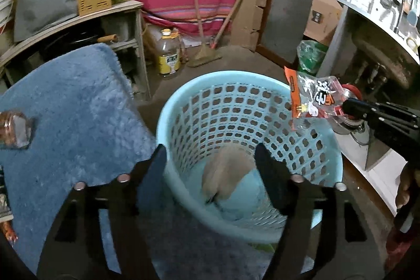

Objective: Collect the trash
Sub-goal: 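Open the left tool to drop the mask while the right tool releases the snack bag into the basket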

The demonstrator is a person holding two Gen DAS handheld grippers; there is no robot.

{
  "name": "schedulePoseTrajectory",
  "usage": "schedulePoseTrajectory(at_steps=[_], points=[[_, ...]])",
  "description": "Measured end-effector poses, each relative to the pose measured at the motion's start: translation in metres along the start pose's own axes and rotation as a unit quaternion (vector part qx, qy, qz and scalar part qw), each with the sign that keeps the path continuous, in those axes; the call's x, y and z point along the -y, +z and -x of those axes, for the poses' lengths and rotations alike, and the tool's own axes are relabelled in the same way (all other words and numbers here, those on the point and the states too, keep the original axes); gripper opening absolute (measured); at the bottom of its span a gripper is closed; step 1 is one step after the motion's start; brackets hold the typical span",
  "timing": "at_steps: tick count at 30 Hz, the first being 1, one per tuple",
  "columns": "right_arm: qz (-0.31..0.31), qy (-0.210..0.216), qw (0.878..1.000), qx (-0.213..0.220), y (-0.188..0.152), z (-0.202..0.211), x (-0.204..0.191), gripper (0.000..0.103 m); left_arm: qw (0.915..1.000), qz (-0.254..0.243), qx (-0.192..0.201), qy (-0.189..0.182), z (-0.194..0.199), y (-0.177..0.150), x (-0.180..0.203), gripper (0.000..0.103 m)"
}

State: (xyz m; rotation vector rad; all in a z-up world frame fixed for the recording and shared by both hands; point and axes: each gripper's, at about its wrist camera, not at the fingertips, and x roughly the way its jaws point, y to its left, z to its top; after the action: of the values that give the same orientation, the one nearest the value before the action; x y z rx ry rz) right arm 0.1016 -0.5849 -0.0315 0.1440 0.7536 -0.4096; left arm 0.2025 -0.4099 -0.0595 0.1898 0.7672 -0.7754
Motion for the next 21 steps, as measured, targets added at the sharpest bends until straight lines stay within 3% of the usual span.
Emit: schedulePoseTrajectory(at_steps=[9, 10, 11, 13, 17, 21], points=[[-0.002, 0.026, 0.999, -0.02, -0.004, -0.017, -0.025, 0.011, 0.9961, -0.001, 0.066, 0.059, 0.062, -0.012, -0.029, 0.088], [-0.004, 0.026, 0.999, -0.021, -0.005, -0.019, -0.028, 0.023, 0.9954, -0.001, 0.071, 0.064, 0.069, -0.015, -0.033, 0.089], [-0.007, 0.025, 0.999, -0.019, -0.005, -0.022, -0.032, 0.049, 0.9945, 0.002, 0.077, 0.071, 0.079, -0.018, -0.038, 0.089], [-0.009, 0.022, 1.0, -0.014, -0.007, -0.025, -0.039, 0.068, 0.9934, 0.008, 0.084, 0.077, 0.093, -0.023, -0.047, 0.089], [-0.015, 0.01, 1.0, -0.01, -0.011, -0.023, -0.053, 0.069, 0.9898, 0.025, 0.101, 0.097, 0.127, -0.036, -0.068, 0.092], [-0.015, 0.019, 0.999, 0.034, -0.012, 0.003, -0.078, 0.085, 0.9836, 0.039, 0.123, 0.127, 0.165, -0.053, -0.092, 0.096]])
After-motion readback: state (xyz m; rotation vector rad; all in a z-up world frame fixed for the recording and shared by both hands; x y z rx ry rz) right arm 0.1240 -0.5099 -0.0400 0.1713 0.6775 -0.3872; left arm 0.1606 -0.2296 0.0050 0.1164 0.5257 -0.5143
